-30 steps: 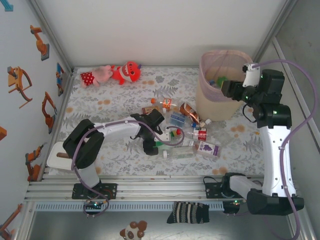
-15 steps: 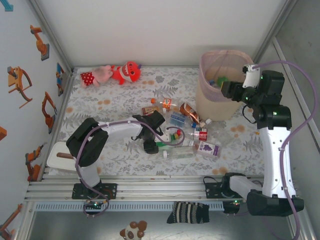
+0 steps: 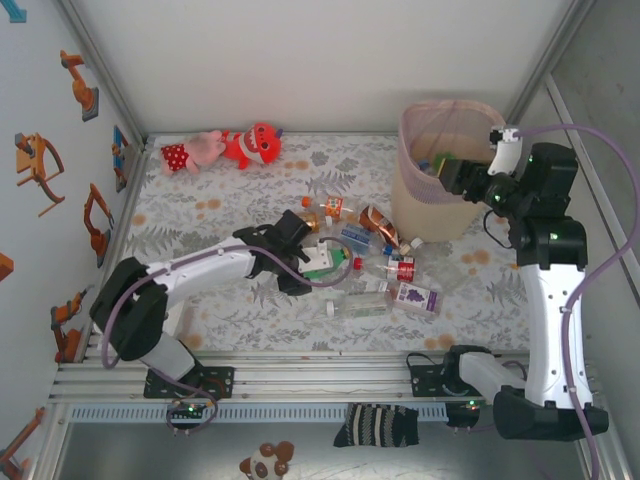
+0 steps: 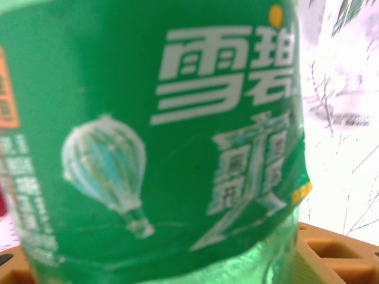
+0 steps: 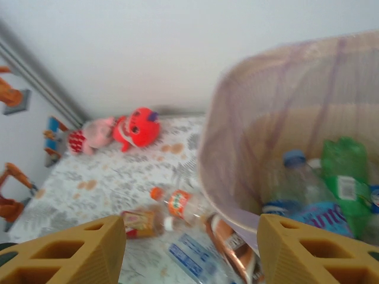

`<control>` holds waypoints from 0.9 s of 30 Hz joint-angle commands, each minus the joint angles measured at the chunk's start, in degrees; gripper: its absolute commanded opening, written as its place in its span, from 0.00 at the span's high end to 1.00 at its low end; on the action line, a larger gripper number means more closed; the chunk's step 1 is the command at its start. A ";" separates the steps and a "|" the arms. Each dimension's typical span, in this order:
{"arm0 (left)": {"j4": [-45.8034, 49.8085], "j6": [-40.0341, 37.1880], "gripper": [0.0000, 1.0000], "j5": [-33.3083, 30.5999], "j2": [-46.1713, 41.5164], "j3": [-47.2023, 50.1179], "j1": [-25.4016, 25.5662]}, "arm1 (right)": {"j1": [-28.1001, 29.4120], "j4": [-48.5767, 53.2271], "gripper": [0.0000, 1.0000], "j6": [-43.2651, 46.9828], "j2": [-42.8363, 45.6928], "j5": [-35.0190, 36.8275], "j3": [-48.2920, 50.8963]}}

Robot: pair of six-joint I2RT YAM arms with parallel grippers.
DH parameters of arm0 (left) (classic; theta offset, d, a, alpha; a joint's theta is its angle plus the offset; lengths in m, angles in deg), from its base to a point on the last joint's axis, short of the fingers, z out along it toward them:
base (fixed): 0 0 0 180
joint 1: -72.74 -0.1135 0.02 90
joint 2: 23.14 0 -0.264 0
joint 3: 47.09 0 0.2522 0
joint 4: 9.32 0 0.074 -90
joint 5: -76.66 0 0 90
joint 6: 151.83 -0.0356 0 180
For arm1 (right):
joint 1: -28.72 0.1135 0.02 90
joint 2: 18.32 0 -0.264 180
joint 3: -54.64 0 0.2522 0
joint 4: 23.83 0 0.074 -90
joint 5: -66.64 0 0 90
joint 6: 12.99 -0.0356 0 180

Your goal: Put the plastic bottles in the bin

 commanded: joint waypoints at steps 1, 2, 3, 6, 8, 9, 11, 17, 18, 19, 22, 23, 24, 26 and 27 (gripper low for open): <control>-2.81 2.44 0.45 4.59 -5.04 0.13 -0.59 | 0.76 -8.47 0.40 -4.42 2.48 -8.13 1.89; -3.81 2.95 0.45 5.65 -6.33 0.25 -0.74 | 1.11 -10.45 0.40 -5.53 2.92 -9.90 2.70; -5.15 3.69 0.45 7.17 -7.90 0.20 -0.84 | 1.63 -12.99 0.40 -6.70 3.44 -11.83 3.71; -9.54 6.26 0.46 11.78 -11.77 0.43 -1.03 | 4.40 -20.03 0.40 -8.97 4.62 -15.52 6.53; -12.91 8.40 0.46 15.08 -14.14 0.55 -1.11 | 7.14 -23.61 0.40 -9.31 5.15 -17.24 7.78; -14.75 9.68 0.47 17.03 -15.12 0.75 -1.11 | 8.97 -25.31 0.39 -9.26 5.25 -17.90 8.22; -19.45 12.35 0.48 20.23 -16.63 1.29 -1.11 | 12.43 -29.12 0.39 -9.05 5.33 -19.71 9.41; -30.77 20.01 0.48 30.01 -19.01 1.94 -1.05 | 21.78 -40.48 0.38 -10.90 3.90 -23.68 11.73; -32.55 21.19 0.48 30.89 -19.35 1.90 -1.03 | 22.77 -41.82 0.38 -11.31 3.43 -25.00 11.56; -34.58 22.44 0.48 32.08 -19.53 2.07 -1.05 | 23.66 -42.61 0.39 -11.30 3.04 -25.75 11.22; -39.78 25.47 0.48 35.88 -20.05 2.46 -1.02 | 25.60 -44.24 0.40 -11.16 2.58 -26.51 10.82; -40.99 26.23 0.48 36.82 -20.05 2.41 -0.98 | 25.90 -44.52 0.40 -11.19 2.54 -26.80 10.79; -42.15 27.02 0.48 37.74 -20.06 2.33 -0.94 | 26.21 -44.51 0.40 -11.08 2.53 -27.10 10.57; -44.02 28.25 0.48 40.09 -19.64 1.97 -0.83 | 26.37 -43.46 0.42 -10.60 2.22 -27.43 9.98; -44.80 28.90 0.48 41.13 -19.33 1.65 -0.77 | 26.48 -42.60 0.43 -10.08 2.18 -27.38 9.59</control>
